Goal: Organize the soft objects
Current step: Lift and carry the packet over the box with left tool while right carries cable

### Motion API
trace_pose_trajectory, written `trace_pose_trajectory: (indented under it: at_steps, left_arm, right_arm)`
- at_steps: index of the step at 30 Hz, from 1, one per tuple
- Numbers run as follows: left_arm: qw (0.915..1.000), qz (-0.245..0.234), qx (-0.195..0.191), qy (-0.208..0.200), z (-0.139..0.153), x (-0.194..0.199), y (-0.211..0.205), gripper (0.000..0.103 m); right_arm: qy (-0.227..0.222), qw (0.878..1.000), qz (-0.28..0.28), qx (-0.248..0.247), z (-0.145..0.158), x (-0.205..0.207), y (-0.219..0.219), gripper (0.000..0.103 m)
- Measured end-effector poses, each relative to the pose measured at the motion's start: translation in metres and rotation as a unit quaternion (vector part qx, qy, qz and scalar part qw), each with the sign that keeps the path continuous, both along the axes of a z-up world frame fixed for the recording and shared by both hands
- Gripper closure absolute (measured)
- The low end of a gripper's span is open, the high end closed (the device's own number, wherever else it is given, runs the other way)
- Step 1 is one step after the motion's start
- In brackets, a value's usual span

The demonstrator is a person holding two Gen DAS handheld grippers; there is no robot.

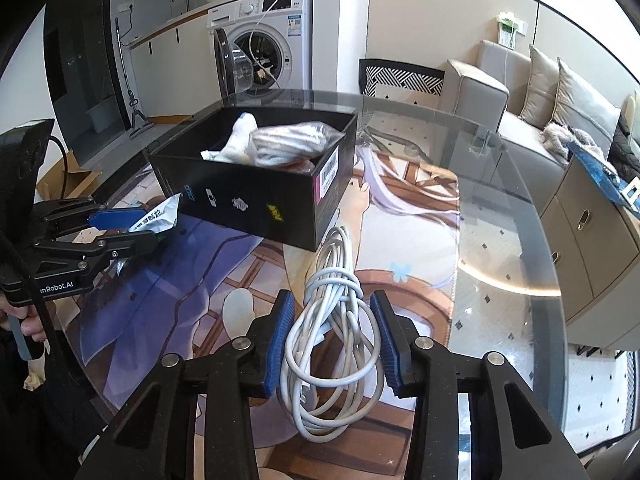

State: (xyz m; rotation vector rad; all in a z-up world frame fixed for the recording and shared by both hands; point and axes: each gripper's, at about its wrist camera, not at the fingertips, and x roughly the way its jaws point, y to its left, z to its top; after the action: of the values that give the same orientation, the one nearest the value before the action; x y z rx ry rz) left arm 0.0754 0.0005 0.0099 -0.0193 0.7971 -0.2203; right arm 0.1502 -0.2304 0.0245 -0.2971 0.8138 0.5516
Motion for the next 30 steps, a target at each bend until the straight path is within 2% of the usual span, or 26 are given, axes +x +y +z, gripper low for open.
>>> trace_pose_trajectory:
  at_steps: [18,30]
  left_arm:
    - [0.9990,0.007,-0.014,-0.041,0.031,-0.011,0.006,0.065]
    - [0.9977,0.024,-0.021,-0.060,0.045,-0.011,0.018,0.065]
  right_arm:
    - [-0.057,0.998,0.003,0.037,0.054,-0.023,-0.015,0.064]
    - [-0.076,0.996,0.018,0.048,0.069,-0.032,-0.005,0.064]
